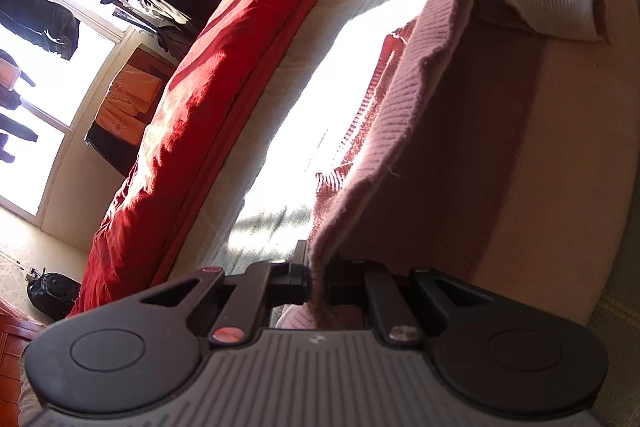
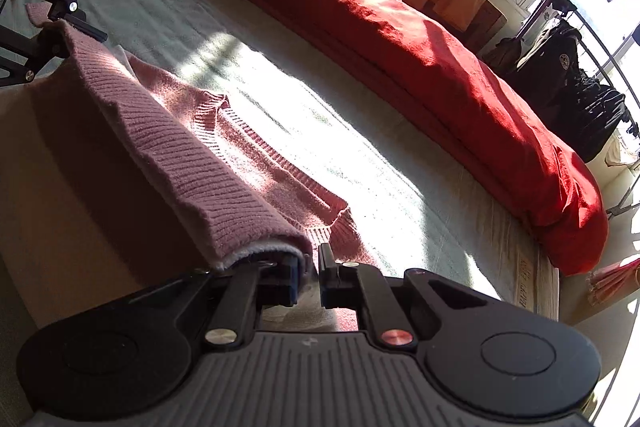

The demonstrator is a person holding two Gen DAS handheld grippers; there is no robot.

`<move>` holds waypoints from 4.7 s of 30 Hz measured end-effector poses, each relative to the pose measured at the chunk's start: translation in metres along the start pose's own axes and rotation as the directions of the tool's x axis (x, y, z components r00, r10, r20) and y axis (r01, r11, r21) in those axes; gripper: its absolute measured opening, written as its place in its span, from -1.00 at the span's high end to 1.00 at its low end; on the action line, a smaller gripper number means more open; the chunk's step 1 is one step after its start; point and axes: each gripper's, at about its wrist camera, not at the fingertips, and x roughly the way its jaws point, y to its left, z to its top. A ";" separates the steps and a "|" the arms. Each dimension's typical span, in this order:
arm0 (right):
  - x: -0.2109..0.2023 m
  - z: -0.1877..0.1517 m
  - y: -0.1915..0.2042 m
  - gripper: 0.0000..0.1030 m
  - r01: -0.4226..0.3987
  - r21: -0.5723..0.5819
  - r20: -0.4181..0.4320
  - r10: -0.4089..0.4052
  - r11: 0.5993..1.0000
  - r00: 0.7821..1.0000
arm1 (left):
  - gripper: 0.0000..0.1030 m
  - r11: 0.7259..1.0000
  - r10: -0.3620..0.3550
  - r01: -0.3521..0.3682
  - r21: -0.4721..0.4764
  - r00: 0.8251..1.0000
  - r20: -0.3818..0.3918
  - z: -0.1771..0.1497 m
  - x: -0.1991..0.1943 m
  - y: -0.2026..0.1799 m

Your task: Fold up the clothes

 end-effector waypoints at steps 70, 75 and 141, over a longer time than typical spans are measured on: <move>-0.019 -0.066 -0.037 0.63 -0.042 -0.122 -0.046 0.036 0.992 0.998 | -0.39 0.889 -0.257 0.253 -0.381 0.966 0.041 0.011 -0.060 -0.069; 0.000 -0.074 -0.073 0.79 -0.037 0.109 -0.058 0.043 0.993 0.997 | -0.40 0.890 -0.257 0.249 -0.382 0.966 0.030 0.010 -0.056 -0.070; -0.073 -0.109 0.055 -0.11 -0.186 -0.123 -0.091 0.175 0.975 0.980 | -0.49 0.966 -0.118 0.128 0.224 0.991 -0.058 -0.038 -0.071 -0.104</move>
